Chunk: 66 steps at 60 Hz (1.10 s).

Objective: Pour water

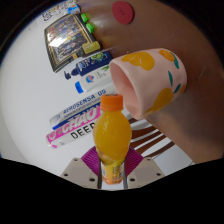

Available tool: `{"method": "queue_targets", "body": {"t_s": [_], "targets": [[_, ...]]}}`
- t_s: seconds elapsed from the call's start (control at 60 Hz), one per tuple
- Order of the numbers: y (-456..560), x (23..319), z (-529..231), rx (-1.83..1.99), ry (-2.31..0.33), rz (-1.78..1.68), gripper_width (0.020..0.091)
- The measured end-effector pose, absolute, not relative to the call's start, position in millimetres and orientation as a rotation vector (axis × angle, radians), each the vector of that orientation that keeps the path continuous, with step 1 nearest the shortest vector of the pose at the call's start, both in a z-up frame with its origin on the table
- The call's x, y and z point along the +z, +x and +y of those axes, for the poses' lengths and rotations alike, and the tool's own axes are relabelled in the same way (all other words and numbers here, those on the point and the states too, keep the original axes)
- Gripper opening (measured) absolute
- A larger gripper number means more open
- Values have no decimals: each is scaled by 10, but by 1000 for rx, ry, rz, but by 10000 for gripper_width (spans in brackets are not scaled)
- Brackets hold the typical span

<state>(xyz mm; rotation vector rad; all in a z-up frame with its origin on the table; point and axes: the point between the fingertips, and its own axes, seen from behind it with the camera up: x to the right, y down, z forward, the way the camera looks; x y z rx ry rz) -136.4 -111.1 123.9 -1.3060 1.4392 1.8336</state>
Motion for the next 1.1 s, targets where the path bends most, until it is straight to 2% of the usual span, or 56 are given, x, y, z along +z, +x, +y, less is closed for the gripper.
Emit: {"method": "queue_targets", "body": {"t_s": [0.183, 0.383, 0.55, 0.667, 0.833, 0.95, 1.1], "targets": [[-1357, 1290, -1154, 1761, -1407, 1347, 280], [-1216, 1709, -1184, 1370, -1665, 866, 281], [-703, 2191, -1163, 945, -1711, 440, 281], [-175, 2260, -1063, 644, -1720, 230, 280], [681, 1855, -866, 243, -1755, -5, 278], [1117, 1343, -760, 96, -1806, -100, 279], [1398, 715, -699, 85, -1874, -131, 279]]}}
